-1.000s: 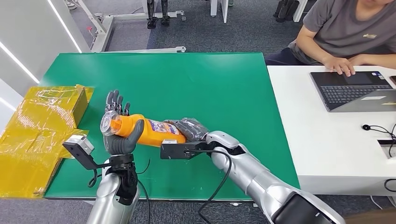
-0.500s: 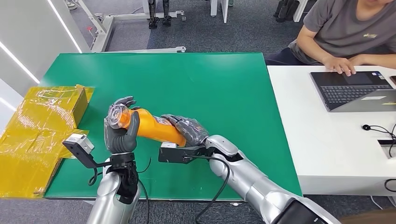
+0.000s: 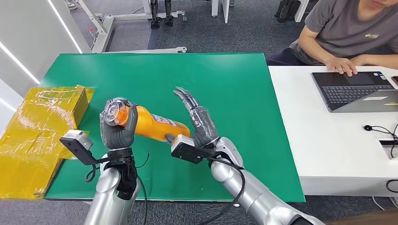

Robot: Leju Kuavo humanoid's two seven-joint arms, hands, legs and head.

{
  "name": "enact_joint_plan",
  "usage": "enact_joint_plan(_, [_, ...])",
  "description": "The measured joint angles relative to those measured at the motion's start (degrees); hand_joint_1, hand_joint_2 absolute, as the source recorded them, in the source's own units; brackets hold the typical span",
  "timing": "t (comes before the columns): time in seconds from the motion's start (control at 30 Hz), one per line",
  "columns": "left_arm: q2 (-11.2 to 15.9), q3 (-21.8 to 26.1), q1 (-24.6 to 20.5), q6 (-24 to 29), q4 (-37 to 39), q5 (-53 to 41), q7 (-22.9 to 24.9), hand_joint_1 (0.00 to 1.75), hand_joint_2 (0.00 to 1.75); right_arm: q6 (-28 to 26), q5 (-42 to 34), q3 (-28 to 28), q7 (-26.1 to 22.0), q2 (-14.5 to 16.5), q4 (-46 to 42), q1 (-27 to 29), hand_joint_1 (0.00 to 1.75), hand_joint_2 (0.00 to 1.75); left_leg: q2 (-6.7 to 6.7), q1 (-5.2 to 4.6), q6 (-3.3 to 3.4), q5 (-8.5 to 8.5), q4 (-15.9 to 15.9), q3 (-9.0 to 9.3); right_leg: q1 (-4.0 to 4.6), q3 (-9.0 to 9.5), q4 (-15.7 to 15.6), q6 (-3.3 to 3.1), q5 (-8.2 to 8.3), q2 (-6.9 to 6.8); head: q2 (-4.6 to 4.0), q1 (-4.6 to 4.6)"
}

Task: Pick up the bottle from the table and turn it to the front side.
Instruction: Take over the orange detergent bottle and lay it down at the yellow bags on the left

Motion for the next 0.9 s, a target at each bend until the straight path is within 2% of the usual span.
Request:
enact_joint_plan(0.1, [0.98, -0.02, -0.82, 2.88, -0.09, -3.28, 0.0, 1.75, 1.75, -1.96, -3.01, -0.73, -2.6, 0.0, -2.16, 1.54, 0.0, 1.75, 0.01, 0.0, 0.0, 0.0, 0.0, 0.01, 0.0, 0.0, 0.01, 0.0, 0.0, 0.01, 0.0, -0.01])
enact_joint_plan(0.2, [2.1, -0.2, -1.52, 6.42, -0.14, -7.69, 0.01, 1.75, 1.75, -2.87, -4.5, -0.84, -3.21, -0.01, -3.87, 2.64, 0.0, 1.75, 0.01, 0.01, 0.0, 0.0, -0.01, 0.01, 0.01, 0.0, 0.01, 0.0, 0.0, 0.01, 0.0, 0.0])
enact_joint_plan(0.33, [4.4, -0.87, -2.38, 14.87, -0.08, -19.55, 0.83, 1.75, 1.75, -4.47, -6.03, -0.84, -3.78, -0.18, -6.26, 3.99, 0.0, 1.75, 0.02, 0.01, 0.0, 0.0, -0.01, 0.02, 0.01, -0.01, 0.01, 0.0, 0.0, 0.03, 0.0, -0.01])
enact_joint_plan(0.47, [6.9, -1.02, -3.2, 20.19, 0.43, -29.85, 4.33, 1.75, 1.75, -5.83, -6.17, -0.9, -3.68, -0.45, -8.42, 5.43, 0.0, 1.75, 0.03, 0.01, 0.0, 0.0, -0.01, 0.01, 0.01, -0.02, 0.01, 0.0, 0.0, 0.04, 0.0, -0.01])
enact_joint_plan(0.57, [9.86, -0.47, -4.13, 24.27, 1.88, -40.32, 6.67, 1.75, 1.75, -7.4, -5.9, -1.36, -3.71, -1.09, -10.38, 7.38, 0.0, 1.75, 0.04, 0.01, 0.0, 0.0, -0.02, 0.01, 0.01, -0.01, 0.01, 0.0, 0.0, 0.05, 0.0, -0.01])
enact_joint_plan(0.67, [13.41, 2.21, -4.76, 25.37, 3.68, -49.1, 8.06, 1.75, 1.75, -8.58, -5.64, -2.25, -4.03, -2.39, -12.86, 10.12, 0.0, 1.75, 0.06, 0.01, -0.01, 0.0, -0.03, 0.01, 0.01, -0.02, 0.02, -0.01, -0.01, 0.08, 0.0, -0.01])
enact_joint_plan(0.77, [16.76, 4.8, -5.15, 25.48, 5.16, -52.31, 9.43, 1.75, 1.75, -9.01, -5.63, -2.89, -4.21, -3.91, -15.34, 12.58, 0.0, 1.75, 0.09, 0.01, -0.01, 0.0, -0.03, 0.02, 0.01, -0.04, 0.03, -0.02, -0.01, 0.11, 0.0, -0.01])
enact_joint_plan(0.9, [21.05, 6.07, -5.54, 25.26, 6.5, -58.46, 15.17, 1.75, 1.75, -9.53, -5.65, -3.53, -4.25, -5.24, -17.92, 14.64, 0.0, 1.75, 0.09, 0.02, -0.01, 0.0, -0.04, 0.01, 0.02, -0.04, 0.04, -0.05, -0.04, 0.1, 0.0, 0.02])
